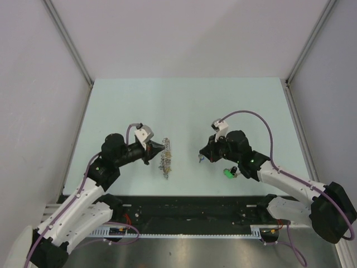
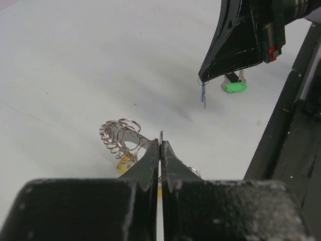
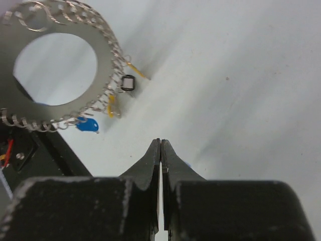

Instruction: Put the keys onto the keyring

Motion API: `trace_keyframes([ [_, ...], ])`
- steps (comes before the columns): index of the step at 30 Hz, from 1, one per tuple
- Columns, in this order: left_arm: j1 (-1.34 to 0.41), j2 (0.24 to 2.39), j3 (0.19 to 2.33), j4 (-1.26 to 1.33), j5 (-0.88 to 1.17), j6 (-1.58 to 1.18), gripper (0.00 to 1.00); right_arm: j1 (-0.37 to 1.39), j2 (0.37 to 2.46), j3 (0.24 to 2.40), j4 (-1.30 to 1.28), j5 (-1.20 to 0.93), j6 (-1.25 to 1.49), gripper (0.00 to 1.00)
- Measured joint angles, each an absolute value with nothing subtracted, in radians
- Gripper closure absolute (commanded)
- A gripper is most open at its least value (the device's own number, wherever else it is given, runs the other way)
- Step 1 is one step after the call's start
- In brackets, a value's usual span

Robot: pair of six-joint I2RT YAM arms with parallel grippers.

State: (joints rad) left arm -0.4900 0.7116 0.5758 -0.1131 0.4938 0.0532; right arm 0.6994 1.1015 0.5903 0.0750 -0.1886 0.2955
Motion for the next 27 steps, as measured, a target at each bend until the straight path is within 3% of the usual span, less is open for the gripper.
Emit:
trace_keyframes([
  [8, -0.490, 0.714, 0.576, -0.097, 0.582, 0.053, 1.00, 0.673, 1.005, 0.585, 0.241, -0.327, 0.297, 1.00],
  [27, -0.490, 0.741, 0.576, -0.074, 0.720, 0.053, 1.00, 0.648, 0.992, 0.504, 0.522, -0.511, 0.366, 1.00],
])
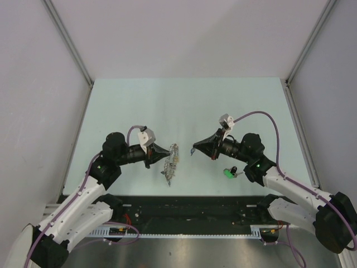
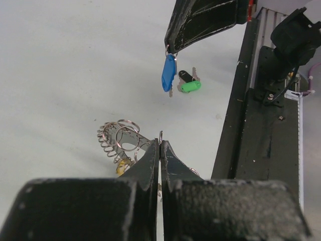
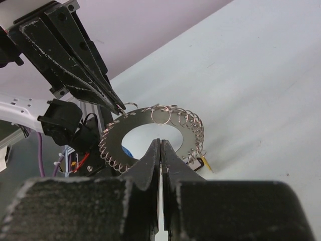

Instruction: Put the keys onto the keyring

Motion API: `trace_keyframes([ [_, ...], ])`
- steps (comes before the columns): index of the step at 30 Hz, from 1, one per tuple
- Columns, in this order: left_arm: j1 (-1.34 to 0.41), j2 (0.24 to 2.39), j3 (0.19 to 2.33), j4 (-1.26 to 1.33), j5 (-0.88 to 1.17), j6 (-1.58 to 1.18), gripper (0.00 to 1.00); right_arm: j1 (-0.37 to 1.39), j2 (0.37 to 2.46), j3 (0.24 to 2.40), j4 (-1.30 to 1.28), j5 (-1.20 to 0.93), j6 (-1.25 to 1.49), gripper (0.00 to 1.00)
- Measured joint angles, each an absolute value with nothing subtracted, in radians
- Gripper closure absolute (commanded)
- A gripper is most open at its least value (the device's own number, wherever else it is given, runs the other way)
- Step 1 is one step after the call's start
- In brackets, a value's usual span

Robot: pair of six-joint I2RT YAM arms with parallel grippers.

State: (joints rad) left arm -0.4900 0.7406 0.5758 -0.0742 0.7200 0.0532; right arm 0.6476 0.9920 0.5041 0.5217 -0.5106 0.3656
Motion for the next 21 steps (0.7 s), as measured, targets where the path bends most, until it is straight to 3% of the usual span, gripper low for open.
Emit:
trace_keyframes([
  [21, -0.497, 0.929, 0.685, 0.170, 0.989, -0.008, 1.00, 0.628, 0.976, 0.518, 0.671, -0.763, 0.261, 1.00],
])
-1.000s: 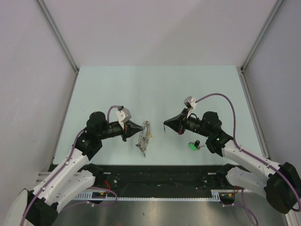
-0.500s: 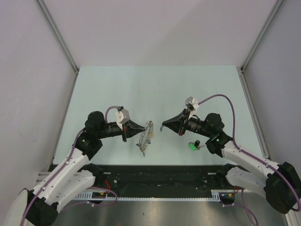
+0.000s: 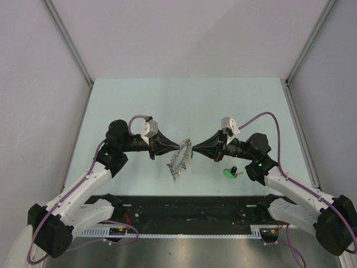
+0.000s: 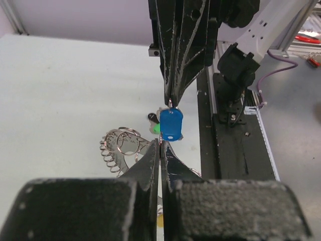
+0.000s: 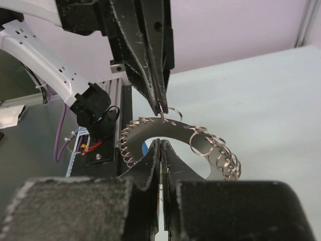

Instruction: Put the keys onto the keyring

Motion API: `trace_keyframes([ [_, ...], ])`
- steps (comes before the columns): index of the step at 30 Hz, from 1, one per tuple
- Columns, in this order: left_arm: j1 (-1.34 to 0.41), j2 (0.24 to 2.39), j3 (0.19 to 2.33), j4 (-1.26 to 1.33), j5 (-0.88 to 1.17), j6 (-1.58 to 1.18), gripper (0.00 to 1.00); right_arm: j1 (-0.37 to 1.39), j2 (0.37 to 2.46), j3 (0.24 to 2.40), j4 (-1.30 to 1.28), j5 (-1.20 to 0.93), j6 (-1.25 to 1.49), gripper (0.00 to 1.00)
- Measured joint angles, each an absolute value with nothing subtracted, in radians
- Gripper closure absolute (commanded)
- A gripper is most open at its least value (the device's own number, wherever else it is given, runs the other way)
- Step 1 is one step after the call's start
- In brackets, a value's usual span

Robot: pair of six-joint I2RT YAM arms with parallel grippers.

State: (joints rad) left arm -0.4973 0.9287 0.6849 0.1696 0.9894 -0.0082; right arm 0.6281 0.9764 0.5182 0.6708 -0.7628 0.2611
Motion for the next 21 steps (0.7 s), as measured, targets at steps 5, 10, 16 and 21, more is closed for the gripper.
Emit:
trace_keyframes([
  [5, -0.500, 0.979, 0.694, 0.307, 1.044, -0.066, 1.00, 0.626, 0.959, 0.544, 0.678, -0.795, 0.207, 1.00],
  [10, -0.500, 0.994, 0.654, 0.462, 1.067, -0.142, 1.00, 0.626, 0.959, 0.545, 0.702, -0.810, 0.197, 1.00],
  [16, -0.501, 1.010, 0.599, 0.597, 1.099, -0.224, 1.00, 0.626, 0.981, 0.545, 0.765, -0.842, 0.190, 1.00],
  [21, -0.501, 1.013, 0.588, 0.656, 1.106, -0.263, 1.00, 0.626, 1.010, 0.545, 0.804, -0.875, 0.191, 1.00],
])
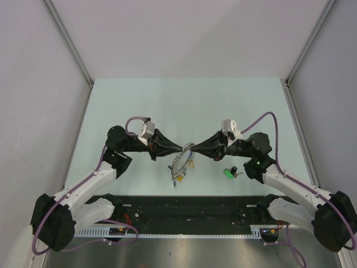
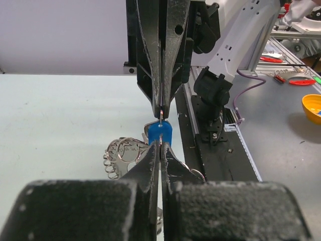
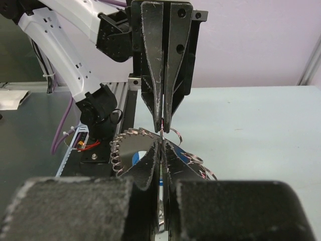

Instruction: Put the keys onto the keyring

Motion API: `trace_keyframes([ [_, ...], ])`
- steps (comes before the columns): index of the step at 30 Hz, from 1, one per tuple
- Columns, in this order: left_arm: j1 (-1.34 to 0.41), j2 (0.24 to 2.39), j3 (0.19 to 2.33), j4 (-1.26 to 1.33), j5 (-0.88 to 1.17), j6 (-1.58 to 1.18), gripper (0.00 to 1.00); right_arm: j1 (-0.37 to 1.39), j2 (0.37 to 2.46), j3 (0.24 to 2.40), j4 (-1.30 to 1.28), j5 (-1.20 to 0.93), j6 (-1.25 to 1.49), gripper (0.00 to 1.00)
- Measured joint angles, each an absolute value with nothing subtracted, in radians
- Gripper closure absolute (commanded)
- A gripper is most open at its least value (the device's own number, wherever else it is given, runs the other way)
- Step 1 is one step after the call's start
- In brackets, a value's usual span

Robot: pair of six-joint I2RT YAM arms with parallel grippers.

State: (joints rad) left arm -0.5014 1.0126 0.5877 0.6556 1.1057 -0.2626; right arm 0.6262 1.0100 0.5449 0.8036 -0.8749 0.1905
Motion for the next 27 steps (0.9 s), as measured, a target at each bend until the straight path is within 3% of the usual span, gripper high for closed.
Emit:
trace_keyframes([
  [27, -0.502, 1.013, 0.569, 0.723, 1.106, -0.299, 1.00, 0.654, 1.063, 0.545, 0.933, -0.854, 0.253, 1.00],
])
